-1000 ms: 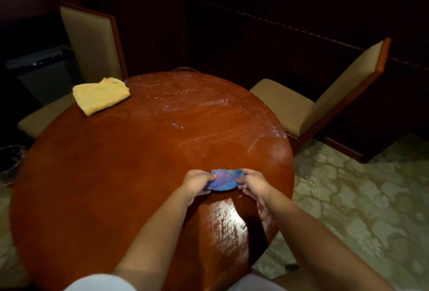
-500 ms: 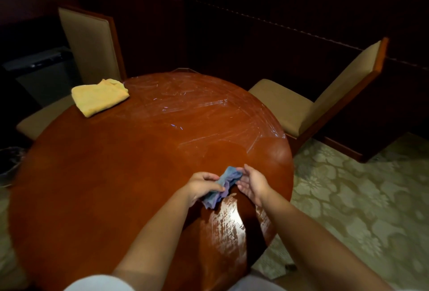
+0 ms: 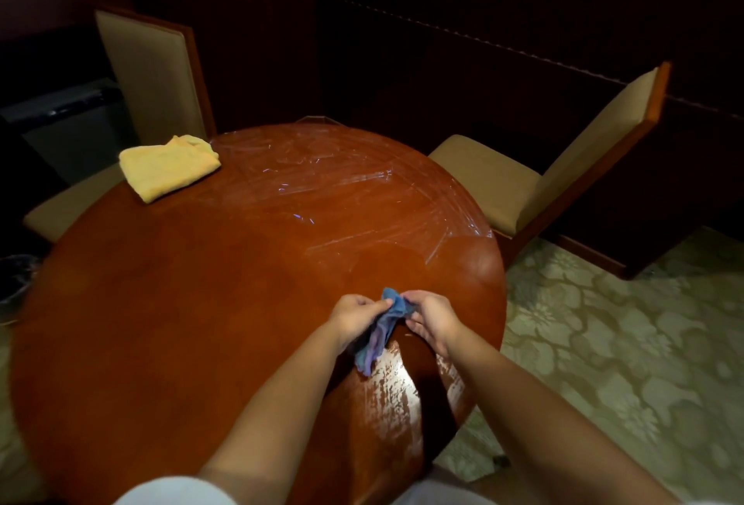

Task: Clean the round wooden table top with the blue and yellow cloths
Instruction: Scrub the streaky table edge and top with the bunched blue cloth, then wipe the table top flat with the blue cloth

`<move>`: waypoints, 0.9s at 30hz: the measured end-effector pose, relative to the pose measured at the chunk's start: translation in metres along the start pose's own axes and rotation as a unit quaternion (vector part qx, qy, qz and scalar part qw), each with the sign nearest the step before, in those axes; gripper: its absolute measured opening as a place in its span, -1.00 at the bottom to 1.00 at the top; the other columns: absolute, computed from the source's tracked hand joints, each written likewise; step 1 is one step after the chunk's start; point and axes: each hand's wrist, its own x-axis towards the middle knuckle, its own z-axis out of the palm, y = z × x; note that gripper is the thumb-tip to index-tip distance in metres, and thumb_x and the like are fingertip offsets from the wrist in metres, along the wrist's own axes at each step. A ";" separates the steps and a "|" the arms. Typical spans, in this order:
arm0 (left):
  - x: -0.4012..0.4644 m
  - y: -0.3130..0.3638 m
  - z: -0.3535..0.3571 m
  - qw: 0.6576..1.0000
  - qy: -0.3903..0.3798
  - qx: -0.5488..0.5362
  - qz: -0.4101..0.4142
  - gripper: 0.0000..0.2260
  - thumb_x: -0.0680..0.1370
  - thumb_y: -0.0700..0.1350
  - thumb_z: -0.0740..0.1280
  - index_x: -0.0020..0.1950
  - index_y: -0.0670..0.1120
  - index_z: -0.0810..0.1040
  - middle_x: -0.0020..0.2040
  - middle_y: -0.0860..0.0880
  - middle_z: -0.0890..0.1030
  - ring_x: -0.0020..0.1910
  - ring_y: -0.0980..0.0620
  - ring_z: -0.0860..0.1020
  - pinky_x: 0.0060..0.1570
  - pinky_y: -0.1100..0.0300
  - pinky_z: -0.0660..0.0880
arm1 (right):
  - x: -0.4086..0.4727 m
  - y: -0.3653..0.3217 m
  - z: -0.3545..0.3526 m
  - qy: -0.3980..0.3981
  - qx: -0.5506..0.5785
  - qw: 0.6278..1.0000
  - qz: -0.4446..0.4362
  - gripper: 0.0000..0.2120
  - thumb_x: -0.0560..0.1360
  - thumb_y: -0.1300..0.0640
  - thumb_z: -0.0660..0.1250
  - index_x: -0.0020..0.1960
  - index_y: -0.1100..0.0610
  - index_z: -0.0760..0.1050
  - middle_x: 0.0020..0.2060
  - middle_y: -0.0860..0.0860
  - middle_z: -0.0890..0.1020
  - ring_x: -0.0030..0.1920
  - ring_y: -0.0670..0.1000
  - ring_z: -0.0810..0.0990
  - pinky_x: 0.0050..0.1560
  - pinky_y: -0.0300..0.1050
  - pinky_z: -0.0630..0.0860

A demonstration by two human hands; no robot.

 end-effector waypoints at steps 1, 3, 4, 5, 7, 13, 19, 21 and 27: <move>0.000 0.000 0.001 1.000 0.007 -0.003 0.005 -0.79 0.48 -0.01 0.44 -0.29 -0.06 0.52 -0.41 0.01 0.51 -0.42 0.11 0.44 -0.39 0.28 0.34 | 0.000 0.000 0.001 -0.004 0.001 1.000 -0.003 -0.92 0.55 0.22 0.29 -0.11 0.12 0.53 -0.23 0.05 0.62 -0.22 -0.05 0.57 -0.27 -0.27 0.45; 0.001 0.001 0.003 0.999 0.031 -0.009 0.016 -0.82 0.51 -0.11 0.40 -0.29 -0.07 0.54 -0.37 -0.02 0.54 -0.41 0.10 0.46 -0.44 0.32 0.36 | -0.001 0.000 0.002 -0.004 -0.008 1.000 -0.016 -0.92 0.51 0.26 0.35 -0.14 0.12 0.50 -0.23 0.05 0.61 -0.20 -0.03 0.56 -0.23 -0.25 0.45; 0.002 0.001 0.004 0.999 0.047 -0.006 0.022 -0.83 0.53 -0.17 0.37 -0.27 -0.09 0.57 -0.32 -0.04 0.57 -0.37 0.08 0.48 -0.42 0.32 0.38 | -0.001 0.001 0.002 0.000 -0.020 1.000 -0.024 -0.87 0.49 0.33 0.33 -0.16 0.13 0.50 -0.25 0.07 0.60 -0.22 -0.02 0.56 -0.27 -0.25 0.47; 0.002 0.002 0.003 0.998 0.064 -0.001 0.029 -0.84 0.54 -0.21 0.33 -0.25 -0.11 0.60 -0.28 -0.05 0.58 -0.34 0.07 0.49 -0.42 0.32 0.39 | 0.000 0.001 0.002 0.007 -0.034 0.999 -0.033 -0.81 0.48 0.41 0.28 -0.17 0.14 0.50 -0.26 0.09 0.59 -0.24 0.00 0.55 -0.30 -0.24 0.50; 0.000 0.004 0.002 0.997 0.076 -0.005 0.033 -0.83 0.55 -0.21 0.30 -0.21 -0.12 0.61 -0.36 0.00 0.55 -0.41 0.10 0.45 -0.54 0.38 0.33 | 0.001 0.003 0.001 0.016 -0.059 0.997 -0.049 -0.72 0.45 0.50 0.20 -0.19 0.16 0.51 -0.26 0.13 0.58 -0.24 0.07 0.55 -0.23 -0.14 0.52; -0.005 0.003 0.004 0.997 0.015 -0.059 0.042 -0.84 0.47 -0.14 0.45 -0.26 -0.13 0.54 -0.52 0.07 0.50 -0.63 0.28 0.40 -0.57 0.43 0.32 | 0.001 0.005 -0.001 -0.008 -0.049 0.997 -0.066 -0.77 0.42 0.51 0.32 -0.18 0.19 0.48 -0.30 0.13 0.59 -0.44 -0.08 0.60 -0.36 -0.26 0.55; -0.006 0.002 0.006 0.998 0.030 0.013 0.055 -0.82 0.52 -0.24 0.37 -0.28 -0.08 0.55 -0.34 0.00 0.54 -0.40 0.16 0.45 -0.51 0.46 0.36 | 0.003 0.004 -0.012 -0.015 -0.129 0.988 -0.087 -0.69 0.37 0.56 0.32 -0.16 0.16 0.49 -0.26 0.09 0.61 -0.40 -0.12 0.60 -0.31 -0.27 0.54; -0.005 0.005 0.005 0.998 0.042 0.025 0.049 -0.76 0.55 -0.27 0.30 -0.30 -0.07 0.51 -0.36 0.01 0.51 -0.40 0.14 0.42 -0.52 0.42 0.35 | 0.003 0.001 -0.014 -0.007 -0.143 0.986 -0.082 -0.64 0.36 0.59 0.24 -0.16 0.14 0.50 -0.21 0.11 0.62 -0.32 -0.06 0.59 -0.31 -0.25 0.52; 0.002 0.013 -0.001 0.995 0.075 -0.053 0.034 -0.77 0.59 -0.25 0.11 -0.25 -0.05 0.36 -0.32 -0.03 0.39 -0.33 0.06 0.36 -0.31 0.16 0.30 | 0.004 -0.006 -0.013 0.013 -0.102 0.991 -0.083 -0.67 0.43 0.52 0.15 -0.14 0.12 0.48 -0.16 0.12 0.60 -0.16 0.07 0.55 -0.25 -0.14 0.45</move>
